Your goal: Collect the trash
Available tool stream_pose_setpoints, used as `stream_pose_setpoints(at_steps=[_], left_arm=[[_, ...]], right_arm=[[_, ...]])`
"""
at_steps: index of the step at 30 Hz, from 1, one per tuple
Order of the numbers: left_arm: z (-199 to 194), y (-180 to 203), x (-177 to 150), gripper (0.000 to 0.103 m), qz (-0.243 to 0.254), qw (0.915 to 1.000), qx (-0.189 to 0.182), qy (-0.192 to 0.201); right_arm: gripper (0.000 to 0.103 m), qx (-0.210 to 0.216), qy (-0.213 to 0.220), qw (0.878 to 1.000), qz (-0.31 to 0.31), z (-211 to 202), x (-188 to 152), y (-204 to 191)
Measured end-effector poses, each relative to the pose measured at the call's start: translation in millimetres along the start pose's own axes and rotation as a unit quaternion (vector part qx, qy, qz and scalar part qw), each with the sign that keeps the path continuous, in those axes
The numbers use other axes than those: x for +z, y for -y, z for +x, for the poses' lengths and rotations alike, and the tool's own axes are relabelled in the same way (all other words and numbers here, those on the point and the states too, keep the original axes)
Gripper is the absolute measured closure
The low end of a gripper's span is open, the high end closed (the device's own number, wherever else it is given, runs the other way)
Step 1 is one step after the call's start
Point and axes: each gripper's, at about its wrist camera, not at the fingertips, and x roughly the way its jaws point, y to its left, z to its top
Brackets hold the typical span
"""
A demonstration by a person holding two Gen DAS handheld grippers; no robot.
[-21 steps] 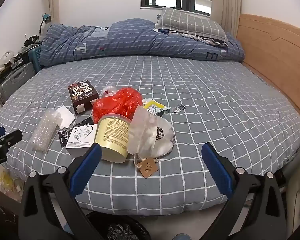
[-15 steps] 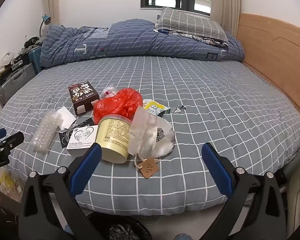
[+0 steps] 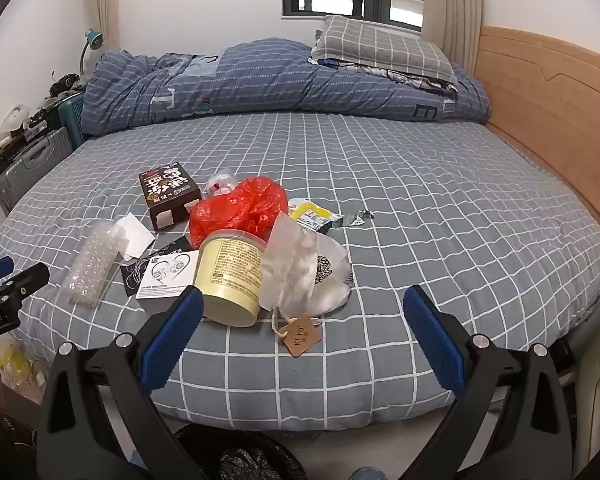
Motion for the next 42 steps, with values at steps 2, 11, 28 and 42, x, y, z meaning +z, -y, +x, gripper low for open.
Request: stream_pose_setpoints(at_steps=[2, 11, 28, 42], left_arm=[[0.6, -0.1, -0.2, 0.006, -0.003, 1.0000, 0.000, -0.001], [1.7, -1.5, 0.2, 0.006, -0.007, 1.0000, 0.006, 0.001], [3.0, -0.8, -0.8, 0.006, -0.004, 1.0000, 0.003, -0.003], [2.2, 3.8, -1.6, 0.006, 0.001, 1.0000, -0.001, -0.003]], right_arm=[[0.007, 0.000, 0.000, 1.000, -0.001, -0.3, 0.1, -0.8], [0.007, 0.001, 0.000, 1.000, -0.002, 1.2, -0.7, -1.0], [0.007, -0.002, -0.001, 1.000, 0.000, 2.5, -0.3, -0.4], [0.007, -0.002, 0.000, 1.000, 0.005, 3.1, 2.0, 3.7]])
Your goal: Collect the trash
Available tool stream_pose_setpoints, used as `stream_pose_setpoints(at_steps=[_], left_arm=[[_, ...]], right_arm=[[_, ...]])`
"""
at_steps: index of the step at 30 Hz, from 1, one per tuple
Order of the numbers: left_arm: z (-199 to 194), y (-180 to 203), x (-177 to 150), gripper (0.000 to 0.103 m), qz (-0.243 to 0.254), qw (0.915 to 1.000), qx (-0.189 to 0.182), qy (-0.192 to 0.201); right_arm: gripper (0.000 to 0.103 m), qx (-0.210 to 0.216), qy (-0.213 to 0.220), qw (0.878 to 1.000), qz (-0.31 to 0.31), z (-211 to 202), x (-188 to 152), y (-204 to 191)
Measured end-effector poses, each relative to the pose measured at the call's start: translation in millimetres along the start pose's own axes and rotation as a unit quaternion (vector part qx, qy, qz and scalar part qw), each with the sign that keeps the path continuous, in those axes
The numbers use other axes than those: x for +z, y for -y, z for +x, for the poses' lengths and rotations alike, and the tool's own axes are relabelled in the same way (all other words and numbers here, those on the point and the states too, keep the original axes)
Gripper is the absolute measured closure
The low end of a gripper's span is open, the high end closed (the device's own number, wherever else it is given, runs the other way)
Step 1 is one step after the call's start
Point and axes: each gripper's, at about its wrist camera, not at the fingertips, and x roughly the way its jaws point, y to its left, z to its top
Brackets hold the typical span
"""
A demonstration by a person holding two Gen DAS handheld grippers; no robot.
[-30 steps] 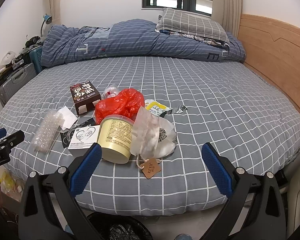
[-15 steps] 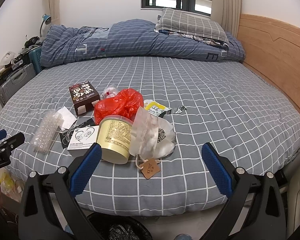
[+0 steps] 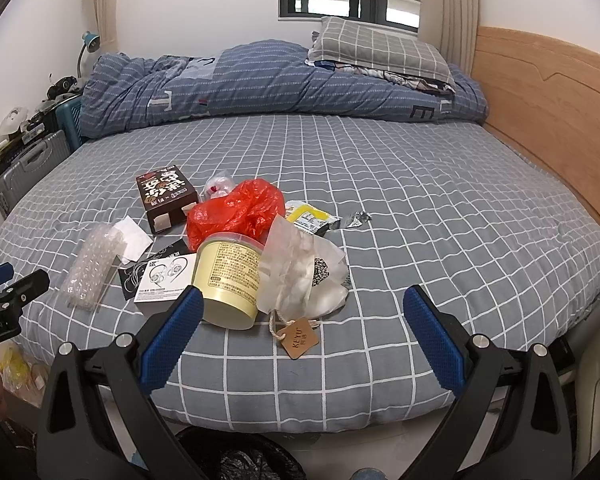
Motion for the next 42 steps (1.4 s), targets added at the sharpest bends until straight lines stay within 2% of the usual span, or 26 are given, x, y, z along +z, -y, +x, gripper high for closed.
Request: stream_pose_setpoints(at_steps=[30, 39, 42], left_arm=[[1.5, -0.6, -0.1, 0.006, -0.001, 1.0000, 0.002, -0.004], [22.7, -17.5, 5.6, 0.006, -0.014, 0.9996, -0.001, -0.024], [32.4, -23.6, 9.9, 0.006, -0.014, 0.9995, 0.011, -0.027]], right_arm=[[0.007, -0.001, 0.000, 1.000, -0.001, 0.3, 0.0, 0.3], [0.007, -0.018, -0.008, 1.000, -0.009, 28.0, 13.8, 9.2], [0.008, -0.024, -0.022, 0.999, -0.012, 45.1, 14.6, 11.2]])
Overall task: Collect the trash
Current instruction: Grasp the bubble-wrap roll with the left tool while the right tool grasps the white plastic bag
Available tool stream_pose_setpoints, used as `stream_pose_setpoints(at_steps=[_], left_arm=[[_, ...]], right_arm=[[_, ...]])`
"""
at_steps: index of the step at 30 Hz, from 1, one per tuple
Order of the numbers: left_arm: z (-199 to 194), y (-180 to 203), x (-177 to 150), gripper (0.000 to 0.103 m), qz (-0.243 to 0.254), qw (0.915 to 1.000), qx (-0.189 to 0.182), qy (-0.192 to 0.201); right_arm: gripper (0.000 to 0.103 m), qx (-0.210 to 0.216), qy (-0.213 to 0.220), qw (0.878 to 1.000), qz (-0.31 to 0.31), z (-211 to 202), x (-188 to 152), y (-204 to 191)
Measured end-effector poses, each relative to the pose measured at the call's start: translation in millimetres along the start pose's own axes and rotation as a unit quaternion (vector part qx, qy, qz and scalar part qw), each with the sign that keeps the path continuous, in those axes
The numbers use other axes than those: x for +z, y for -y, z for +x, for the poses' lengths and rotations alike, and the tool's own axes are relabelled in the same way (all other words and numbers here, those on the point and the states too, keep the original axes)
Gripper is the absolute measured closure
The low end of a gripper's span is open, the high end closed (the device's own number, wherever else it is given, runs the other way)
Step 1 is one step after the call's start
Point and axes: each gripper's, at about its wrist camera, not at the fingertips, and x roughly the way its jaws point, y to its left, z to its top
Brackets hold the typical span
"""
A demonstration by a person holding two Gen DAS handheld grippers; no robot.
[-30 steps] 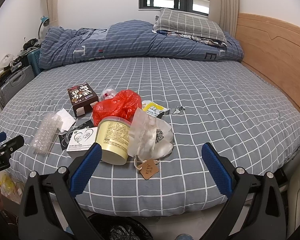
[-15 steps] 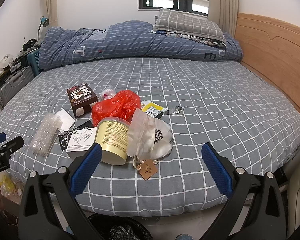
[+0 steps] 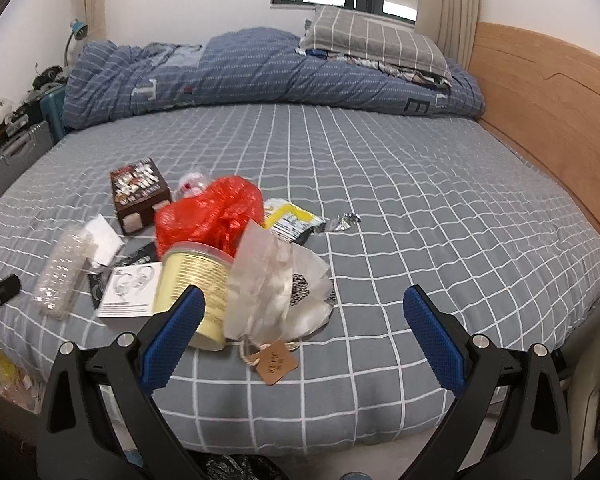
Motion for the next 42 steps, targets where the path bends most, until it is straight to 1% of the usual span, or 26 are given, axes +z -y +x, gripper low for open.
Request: stream_pose_setpoints(at_steps=[8, 12, 16, 19, 26, 27, 32, 33, 34, 36, 38, 40, 42], left_arm=[[34.8, -20.6, 12.6, 0.006, -0.012, 0.9994, 0.015, -0.027], [50.9, -24.3, 18.2, 0.007, -0.011, 0.9990, 0.010, -0.042], [71.8, -23.1, 22.4, 0.009, -0.014, 0.9977, -0.007, -0.067], [85.3, -20.8, 25.1, 0.011, -0.007, 0.9970, -0.009, -0.077], [110.5, -16.4, 26.0, 0.018, 0.002, 0.9947, -0.010, -0.102], [114.0, -16.3, 25.8, 0.020, 0.002, 0.9942, -0.012, -0.106], [125.8, -14.6, 22.2, 0.030, -0.001, 0.9922, -0.018, -0.123], [129.2, -13.4, 20.3, 0.035, 0.000, 0.9911, -0.020, -0.131], [132.1, -13.4, 19.2, 0.039, 0.003, 0.9905, -0.020, -0.136], [136.1, -12.0, 16.4, 0.043, 0.007, 0.9901, -0.014, -0.140], [136.7, -12.4, 15.9, 0.048, 0.005, 0.9901, -0.017, -0.140], [136.7, -13.6, 15.5, 0.061, 0.002, 0.9898, -0.025, -0.140], [136.7, -14.9, 15.4, 0.070, 0.001, 0.9898, -0.028, -0.140]], right_arm=[[0.011, 0.010, -0.045, 0.999, 0.016, 45.7, 6.4, 9.6], [0.011, 0.010, -0.058, 0.998, 0.008, 62.0, 9.4, 9.9], [0.014, 0.019, -0.076, 0.997, 0.016, 80.8, 12.3, 16.8], [0.016, 0.029, -0.089, 0.995, 0.021, 94.8, 13.2, 21.1], [0.028, 0.072, -0.130, 0.988, 0.042, 124.4, 10.5, 26.4], [0.030, 0.078, -0.133, 0.987, 0.045, 127.4, 10.0, 26.5], [0.045, 0.101, -0.151, 0.982, 0.053, 137.4, 5.4, 25.7], [0.049, 0.105, -0.153, 0.981, 0.053, 138.2, 5.1, 24.8], [0.051, 0.108, -0.157, 0.980, 0.051, 139.2, 4.4, 24.0], [0.055, 0.109, -0.159, 0.980, 0.051, 139.8, 3.9, 23.9], [0.060, 0.111, -0.160, 0.980, 0.048, 140.2, 2.6, 24.6], [0.064, 0.112, -0.162, 0.979, 0.049, 140.5, 2.8, 25.2], [0.069, 0.111, -0.161, 0.979, 0.052, 139.5, 2.7, 26.3]])
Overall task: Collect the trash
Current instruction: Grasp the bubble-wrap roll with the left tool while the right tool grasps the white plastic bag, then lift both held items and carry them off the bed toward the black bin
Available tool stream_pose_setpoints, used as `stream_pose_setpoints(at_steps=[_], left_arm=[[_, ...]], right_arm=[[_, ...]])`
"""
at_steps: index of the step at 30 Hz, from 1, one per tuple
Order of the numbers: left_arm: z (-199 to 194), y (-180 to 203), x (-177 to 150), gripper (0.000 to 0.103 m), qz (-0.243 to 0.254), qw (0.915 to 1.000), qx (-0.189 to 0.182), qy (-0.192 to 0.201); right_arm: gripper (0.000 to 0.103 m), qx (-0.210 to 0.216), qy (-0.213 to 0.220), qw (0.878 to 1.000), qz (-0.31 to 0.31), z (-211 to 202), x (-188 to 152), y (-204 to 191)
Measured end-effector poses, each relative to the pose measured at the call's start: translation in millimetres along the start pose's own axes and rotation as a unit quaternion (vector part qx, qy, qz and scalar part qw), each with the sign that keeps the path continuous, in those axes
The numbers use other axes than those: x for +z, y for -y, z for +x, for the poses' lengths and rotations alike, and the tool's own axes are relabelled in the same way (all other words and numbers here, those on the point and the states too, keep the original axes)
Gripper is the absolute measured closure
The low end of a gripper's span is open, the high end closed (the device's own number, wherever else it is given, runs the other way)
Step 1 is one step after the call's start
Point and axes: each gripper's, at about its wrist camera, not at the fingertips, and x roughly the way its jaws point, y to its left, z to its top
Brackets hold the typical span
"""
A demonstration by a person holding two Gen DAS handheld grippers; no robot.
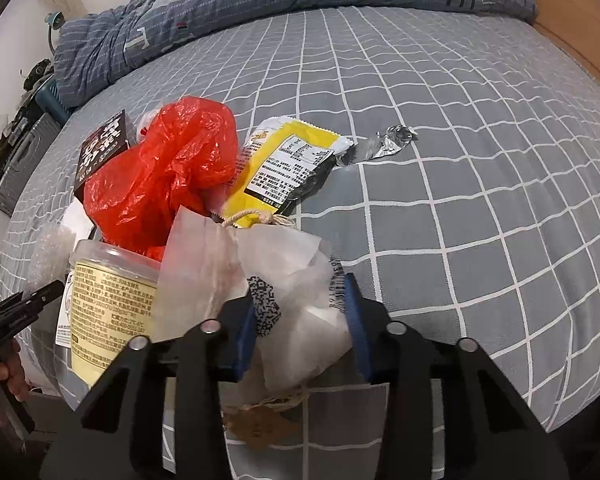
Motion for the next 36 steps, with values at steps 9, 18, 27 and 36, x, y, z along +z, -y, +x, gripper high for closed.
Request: stream_pose_setpoints(at_steps=[9, 18, 27, 36], left_arm=[[-16.7, 0.8, 0.8, 0.075, 0.000, 0.9997, 0.006, 0.024], [-39.3, 7.0, 2.2, 0.075, 0.006, 0.9987, 0.010, 0.050], [-62.5, 9.7, -1.3, 0.075, 0.003, 0.9973, 0.008, 0.073], [-83.4, 14.6, -9.4, 0.075, -0.004, 0.9960, 0.010, 0.088]], right_arm=[[0.082, -0.011, 0.011, 1.000, -0.001, -5.9, 1.8, 3.0], [0.082, -0.026, 0.039, 0.999, 0.001, -24.6, 5.3, 1.0], [0.083, -0.043, 0.075, 0.996, 0.004, -53.6, 5.8, 1.7], [0.083, -0.051, 0.106, 0.993, 0.004, -83.9, -3.7, -4.0]])
